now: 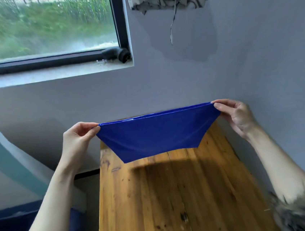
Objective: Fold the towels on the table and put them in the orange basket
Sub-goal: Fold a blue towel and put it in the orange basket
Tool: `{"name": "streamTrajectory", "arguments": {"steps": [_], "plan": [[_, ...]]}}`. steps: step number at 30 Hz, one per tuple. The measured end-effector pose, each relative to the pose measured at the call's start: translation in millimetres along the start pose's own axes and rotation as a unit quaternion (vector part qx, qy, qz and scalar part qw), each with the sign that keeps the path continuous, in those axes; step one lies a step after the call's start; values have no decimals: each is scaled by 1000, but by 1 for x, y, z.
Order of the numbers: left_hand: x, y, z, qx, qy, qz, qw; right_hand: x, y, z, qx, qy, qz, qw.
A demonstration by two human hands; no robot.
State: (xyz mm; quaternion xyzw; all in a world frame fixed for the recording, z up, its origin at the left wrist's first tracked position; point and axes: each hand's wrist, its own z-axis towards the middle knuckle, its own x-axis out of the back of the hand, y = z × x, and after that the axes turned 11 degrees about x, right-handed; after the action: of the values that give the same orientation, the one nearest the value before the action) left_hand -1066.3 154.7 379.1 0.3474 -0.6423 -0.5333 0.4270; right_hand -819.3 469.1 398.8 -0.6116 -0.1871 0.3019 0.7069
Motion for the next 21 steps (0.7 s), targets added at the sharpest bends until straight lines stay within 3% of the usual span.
{"name": "streamTrajectory", "arguments": {"steps": [5, 10, 14, 17, 21], "plan": [[7, 17, -3, -12, 12, -11, 1000, -9, -19, 3, 19, 8, 63, 998], [17, 24, 0, -22, 18, 9, 1000, -15, -21, 10, 28, -5, 35, 999], [25, 19, 4, -36, 9, 111, 993, -14, -12, 17, 64, -34, -119, 990], [25, 8, 7, -61, 25, 235, 970, -15, 0, 20, 71, -66, -286, 953], [17, -7, 15, -62, 39, 323, 944, -30, 14, 27, 61, -92, -400, 910]]}}
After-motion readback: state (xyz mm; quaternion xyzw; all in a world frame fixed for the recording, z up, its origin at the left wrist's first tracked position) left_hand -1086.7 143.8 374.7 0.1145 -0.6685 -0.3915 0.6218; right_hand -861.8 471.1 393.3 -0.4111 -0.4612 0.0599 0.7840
